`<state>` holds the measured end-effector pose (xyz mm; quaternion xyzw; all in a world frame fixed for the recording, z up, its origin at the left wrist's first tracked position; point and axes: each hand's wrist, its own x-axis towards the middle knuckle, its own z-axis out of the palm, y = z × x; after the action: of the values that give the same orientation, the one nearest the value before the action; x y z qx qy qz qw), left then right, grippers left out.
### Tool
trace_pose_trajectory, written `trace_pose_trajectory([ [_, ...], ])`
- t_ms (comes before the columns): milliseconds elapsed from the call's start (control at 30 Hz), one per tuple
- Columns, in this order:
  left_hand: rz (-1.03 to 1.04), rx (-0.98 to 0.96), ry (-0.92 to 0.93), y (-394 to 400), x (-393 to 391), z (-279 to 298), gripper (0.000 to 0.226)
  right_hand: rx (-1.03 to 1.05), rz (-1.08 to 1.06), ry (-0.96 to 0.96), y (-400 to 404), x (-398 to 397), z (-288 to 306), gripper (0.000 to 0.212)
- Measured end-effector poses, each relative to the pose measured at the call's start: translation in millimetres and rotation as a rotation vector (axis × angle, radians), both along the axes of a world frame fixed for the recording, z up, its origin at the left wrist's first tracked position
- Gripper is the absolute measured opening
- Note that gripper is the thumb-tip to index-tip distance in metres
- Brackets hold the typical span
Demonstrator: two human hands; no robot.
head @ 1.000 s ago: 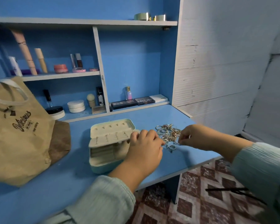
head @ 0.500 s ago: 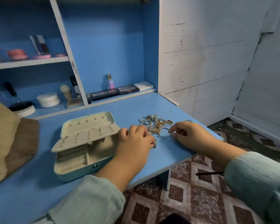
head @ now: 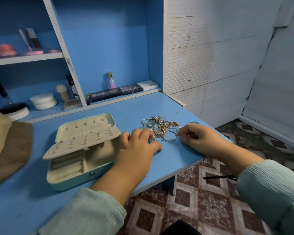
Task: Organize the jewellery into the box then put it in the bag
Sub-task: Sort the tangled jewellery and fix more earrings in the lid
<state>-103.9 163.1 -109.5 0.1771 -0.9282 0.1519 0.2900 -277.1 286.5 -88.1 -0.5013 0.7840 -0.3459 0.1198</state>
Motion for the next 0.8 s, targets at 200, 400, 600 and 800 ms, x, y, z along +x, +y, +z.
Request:
trace_pose_trajectory([
  [200, 0.010, -0.043, 0.032, -0.3, -0.9, -0.7, 0.038, -0.003, -0.044, -0.080, 1.3, -2.2, 1.4, 0.026],
  [400, 0.032, -0.115, 0.072, -1.4, -2.4, -3.5, 0.025, 0.079, -0.020, -0.034, 4.9, -3.6, 8.7, 0.012],
  [600, 0.058, -0.122, 0.053, 0.9, -2.0, -2.0, 0.022, 0.084, -0.041, 0.060, 1.9, -0.3, 8.0, 0.007],
  [800, 0.058, -0.107, 0.010, 3.0, -1.5, 1.4, 0.022, 0.061, -0.076, 0.078, -1.2, 2.6, 5.8, 0.005],
])
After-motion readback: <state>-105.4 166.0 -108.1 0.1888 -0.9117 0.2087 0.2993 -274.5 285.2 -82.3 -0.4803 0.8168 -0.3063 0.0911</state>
